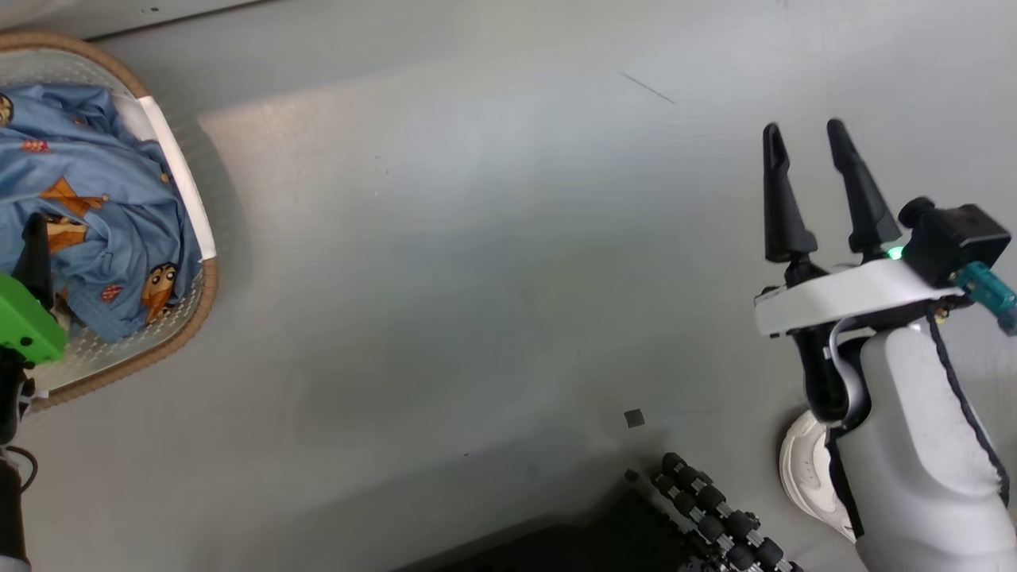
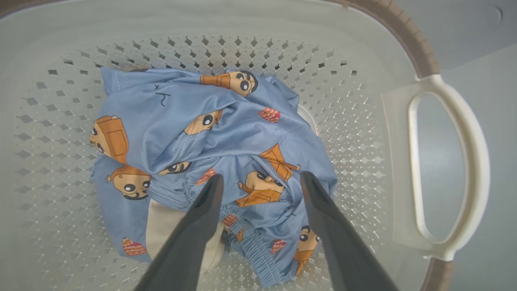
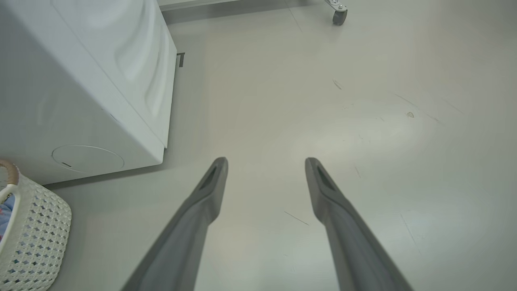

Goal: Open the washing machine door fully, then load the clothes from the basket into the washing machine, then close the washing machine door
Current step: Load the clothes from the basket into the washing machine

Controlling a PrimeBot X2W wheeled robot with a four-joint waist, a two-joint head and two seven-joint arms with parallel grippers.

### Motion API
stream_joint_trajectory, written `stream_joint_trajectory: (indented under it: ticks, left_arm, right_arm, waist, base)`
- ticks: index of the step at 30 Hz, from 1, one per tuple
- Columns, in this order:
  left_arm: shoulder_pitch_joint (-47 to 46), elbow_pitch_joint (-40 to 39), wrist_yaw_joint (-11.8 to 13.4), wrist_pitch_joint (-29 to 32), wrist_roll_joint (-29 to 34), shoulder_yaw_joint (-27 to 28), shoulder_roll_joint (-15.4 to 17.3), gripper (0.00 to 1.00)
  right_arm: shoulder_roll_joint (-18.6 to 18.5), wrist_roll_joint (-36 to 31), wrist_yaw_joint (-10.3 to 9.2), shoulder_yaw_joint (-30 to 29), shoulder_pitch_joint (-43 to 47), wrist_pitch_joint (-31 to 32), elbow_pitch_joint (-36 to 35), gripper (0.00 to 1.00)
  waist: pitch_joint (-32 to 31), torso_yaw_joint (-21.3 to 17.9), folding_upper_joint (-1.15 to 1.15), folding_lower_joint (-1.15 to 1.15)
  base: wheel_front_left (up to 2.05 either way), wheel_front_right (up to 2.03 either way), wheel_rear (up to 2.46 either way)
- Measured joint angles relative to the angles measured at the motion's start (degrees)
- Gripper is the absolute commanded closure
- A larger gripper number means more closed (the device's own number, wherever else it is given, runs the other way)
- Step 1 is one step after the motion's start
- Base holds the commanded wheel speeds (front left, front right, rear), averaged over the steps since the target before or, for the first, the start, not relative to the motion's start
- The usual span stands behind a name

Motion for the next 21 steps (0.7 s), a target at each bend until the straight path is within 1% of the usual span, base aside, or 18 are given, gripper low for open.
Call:
stream_joint_trajectory:
  ticks: [7, 14, 21]
  left_arm:
    - [-2.4, 1.9, 0.0, 0.6, -0.9, -1.1, 0.5, 0.0]
    - [-3.8, 3.5, 0.0, 0.6, -1.4, -1.2, 1.8, 0.0]
    - [-5.8, 3.8, -0.1, 0.7, -1.9, -1.6, 2.8, 0.0]
  right_arm:
    - [-0.8, 1.1, 0.0, -0.5, -3.4, 0.0, 2.5, 0.0]
    - [-2.3, 2.5, 0.0, -0.4, -3.5, 0.0, 2.7, 0.0]
    - [-2.4, 3.0, 0.0, 0.1, -3.5, 0.0, 2.4, 0.0]
  waist:
    - [3.0, 0.2, 0.0, 0.0]
    - [4.3, 0.3, 0.0, 0.0]
    - [5.9, -0.2, 0.0, 0.0]
  base:
    - [0.0, 0.0, 0.0]
    - [0.0, 0.0, 0.0]
    - [0.0, 0.0, 0.0]
